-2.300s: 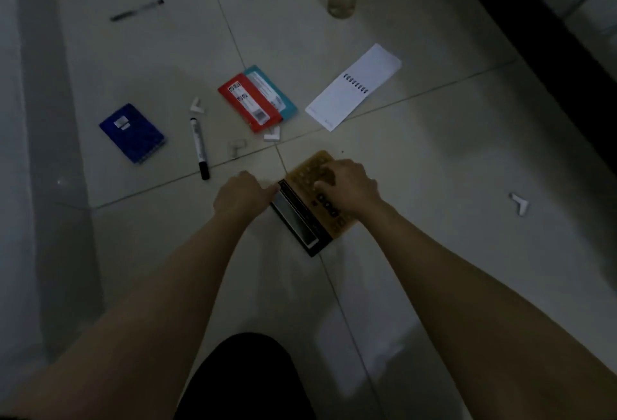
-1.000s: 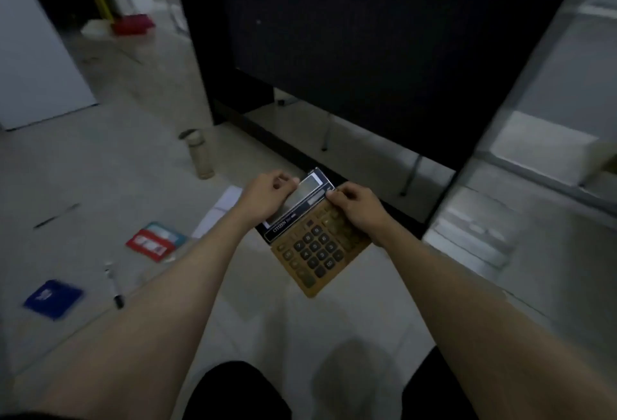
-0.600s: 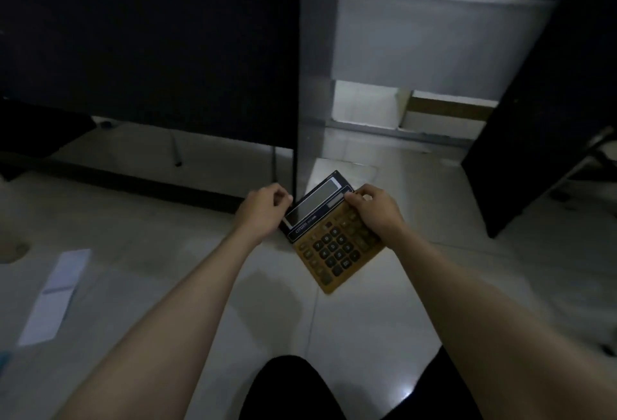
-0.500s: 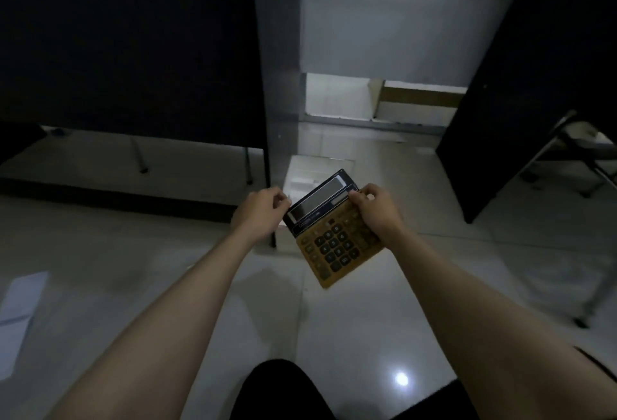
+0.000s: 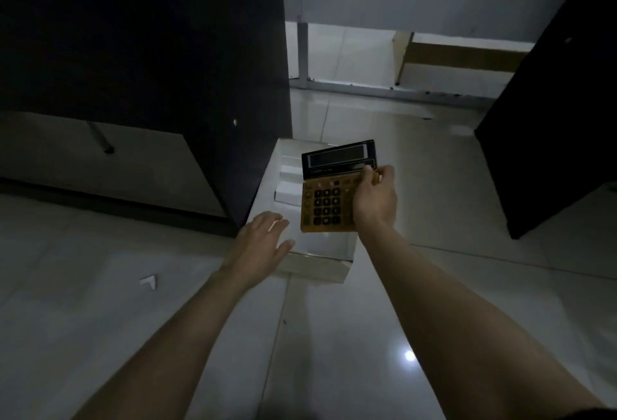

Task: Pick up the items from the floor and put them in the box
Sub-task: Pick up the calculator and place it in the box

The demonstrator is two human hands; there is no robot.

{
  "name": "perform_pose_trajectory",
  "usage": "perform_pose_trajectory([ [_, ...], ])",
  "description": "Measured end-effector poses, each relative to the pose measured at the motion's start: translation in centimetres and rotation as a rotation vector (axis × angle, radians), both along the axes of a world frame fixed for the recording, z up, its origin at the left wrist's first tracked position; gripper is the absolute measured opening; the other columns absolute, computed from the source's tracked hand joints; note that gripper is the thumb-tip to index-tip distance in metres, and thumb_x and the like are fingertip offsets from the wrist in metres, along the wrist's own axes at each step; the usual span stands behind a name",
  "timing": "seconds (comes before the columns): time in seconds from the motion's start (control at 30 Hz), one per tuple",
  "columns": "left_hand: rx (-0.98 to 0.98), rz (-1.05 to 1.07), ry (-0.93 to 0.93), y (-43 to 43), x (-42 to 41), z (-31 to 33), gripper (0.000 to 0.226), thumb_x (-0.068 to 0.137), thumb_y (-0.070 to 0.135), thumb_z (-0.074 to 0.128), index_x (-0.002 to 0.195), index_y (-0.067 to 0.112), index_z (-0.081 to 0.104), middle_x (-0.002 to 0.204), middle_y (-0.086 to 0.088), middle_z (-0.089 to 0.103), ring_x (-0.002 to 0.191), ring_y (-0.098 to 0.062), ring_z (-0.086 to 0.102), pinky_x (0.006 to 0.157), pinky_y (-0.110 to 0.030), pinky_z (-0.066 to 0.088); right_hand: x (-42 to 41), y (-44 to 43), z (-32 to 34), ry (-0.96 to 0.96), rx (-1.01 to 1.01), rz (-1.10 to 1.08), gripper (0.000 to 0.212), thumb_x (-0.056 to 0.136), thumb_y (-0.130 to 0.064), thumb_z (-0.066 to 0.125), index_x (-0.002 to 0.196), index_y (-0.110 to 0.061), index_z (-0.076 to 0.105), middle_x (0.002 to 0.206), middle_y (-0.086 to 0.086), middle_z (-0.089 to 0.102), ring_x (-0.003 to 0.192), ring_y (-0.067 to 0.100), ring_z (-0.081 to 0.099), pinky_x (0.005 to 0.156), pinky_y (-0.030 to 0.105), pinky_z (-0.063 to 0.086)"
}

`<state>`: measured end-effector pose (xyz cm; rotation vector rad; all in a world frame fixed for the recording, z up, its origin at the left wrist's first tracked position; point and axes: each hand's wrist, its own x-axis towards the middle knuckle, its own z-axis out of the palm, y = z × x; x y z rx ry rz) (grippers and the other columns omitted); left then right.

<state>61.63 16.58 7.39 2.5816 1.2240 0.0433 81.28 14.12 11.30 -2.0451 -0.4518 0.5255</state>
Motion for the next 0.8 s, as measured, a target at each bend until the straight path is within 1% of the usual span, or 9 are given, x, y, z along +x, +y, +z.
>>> perform_pose_trajectory([
  [0.1, 0.022, -0.043, 0.06, 1.0, -0.4, -1.8, 0.1, 0.077, 0.076, -0.002, 0.141, 0.011, 0.04, 0.151, -0.007, 0.036, 0.144, -0.023, 0.026, 0.115, -0.038, 0.022, -0.5, 3.0, -1.9, -0.062, -0.004, 0.09, 0.022, 0.1, -0.039, 0.029, 0.102, -0.023, 0.044, 0.091, 0.0, 0.062, 0.082, 0.021, 0.06, 0.072, 0.038, 0.051],
  [0.2, -0.02, -0.017, 0.069, 2.0, -0.7, -2.9, 0.107, 0.071, 0.075, -0.013, 0.144, 0.012, 0.034, 0.155, -0.005, 0.028, 0.146, -0.021, 0.019, 0.116, -0.033, 0.015, -1.4, 5.0, -4.1, -0.053, -0.005, 0.176, 0.023, 0.101, -0.036, 0.028, 0.103, -0.021, 0.045, 0.09, -0.002, 0.059, 0.082, 0.02, 0.059, 0.07, 0.036, 0.048],
  [0.3, -0.038, 0.006, 0.065, 2.6, -1.0, -3.7, 0.105, 0.07, 0.077, -0.009, 0.149, 0.013, 0.016, 0.159, 0.002, 0.002, 0.147, -0.013, -0.001, 0.116, -0.028, 0.001, -2.2, 5.7, -6.6, 0.057, -0.024, 0.225, 0.03, 0.102, -0.034, 0.025, 0.114, -0.016, 0.045, 0.095, 0.002, 0.058, 0.085, 0.022, 0.057, 0.073, 0.037, 0.045],
  [0.4, -0.117, 0.042, 0.069, 2.5, -1.2, -4.9, 0.098, 0.072, 0.074, 0.003, 0.15, 0.015, -0.004, 0.149, 0.009, -0.025, 0.139, -0.004, -0.021, 0.114, -0.024, -0.01, -2.6, 6.0, -9.1, 0.186, -0.036, 0.19, 0.031, 0.102, -0.031, 0.024, 0.119, -0.014, 0.045, 0.09, 0.002, 0.057, 0.085, 0.022, 0.057, 0.073, 0.034, 0.04],
  [0.5, -0.16, 0.074, 0.069, 2.2, -1.2, -5.6, 0.096, 0.073, 0.074, 0.006, 0.148, 0.016, -0.013, 0.149, 0.007, -0.031, 0.139, -0.005, -0.026, 0.115, -0.025, -0.011, -2.0, 6.8, -10.9, 0.3, -0.041, 0.126, 0.032, 0.103, -0.029, 0.024, 0.124, -0.014, 0.043, 0.074, -0.004, 0.044, 0.065, 0.011, 0.045, 0.072, 0.032, 0.036],
  [0.57, -0.159, 0.087, 0.083, 2.1, -1.0, -5.8, 0.097, 0.073, 0.075, 0.006, 0.147, 0.016, -0.017, 0.148, 0.004, -0.034, 0.14, -0.008, -0.028, 0.117, -0.028, -0.011, -1.4, 7.3, -12.0, 0.329, -0.058, 0.115, 0.032, 0.103, -0.029, 0.024, 0.125, -0.014, 0.042, 0.078, 0.0, 0.045, 0.062, 0.01, 0.039, 0.073, 0.032, 0.034],
  [0.67, -0.199, 0.117, 0.098, 2.3, -0.6, -5.6, 0.093, 0.081, 0.071, 0.018, 0.146, 0.015, -0.018, 0.152, 0.001, -0.033, 0.142, -0.011, -0.028, 0.12, -0.032, -0.009, -1.3, 8.1, -14.0, 0.41, -0.085, 0.123, 0.032, 0.102, -0.03, 0.023, 0.125, -0.016, 0.04, 0.097, 0.01, 0.048, 0.071, 0.019, 0.046, 0.076, 0.036, 0.039],
  [0.73, -0.234, 0.12, 0.091, 2.5, -0.4, -5.3, 0.09, 0.087, 0.065, 0.028, 0.147, 0.015, -0.018, 0.154, -0.001, -0.031, 0.143, -0.012, -0.027, 0.119, -0.033, -0.01, -1.8, 8.4, -14.9, 0.521, -0.105, 0.1, 0.031, 0.102, -0.031, 0.022, 0.123, -0.02, 0.042, 0.102, 0.012, 0.049, 0.086, 0.026, 0.051, 0.085, 0.042, 0.044],
  [0.8, -0.259, 0.112, 0.096, 2.6, -0.4, -5.2, 0.091, 0.088, 0.063, 0.03, 0.147, 0.013, -0.018, 0.155, -0.002, -0.031, 0.142, -0.012, -0.028, 0.116, -0.031, -0.012, -2.0, 8.5, -15.9, 0.608, -0.147, 0.064, 0.027, 0.101, -0.029, 0.023, 0.114, -0.022, 0.046, 0.103, 0.013, 0.051, 0.086, 0.026, 0.054, 0.088, 0.042, 0.046],
])
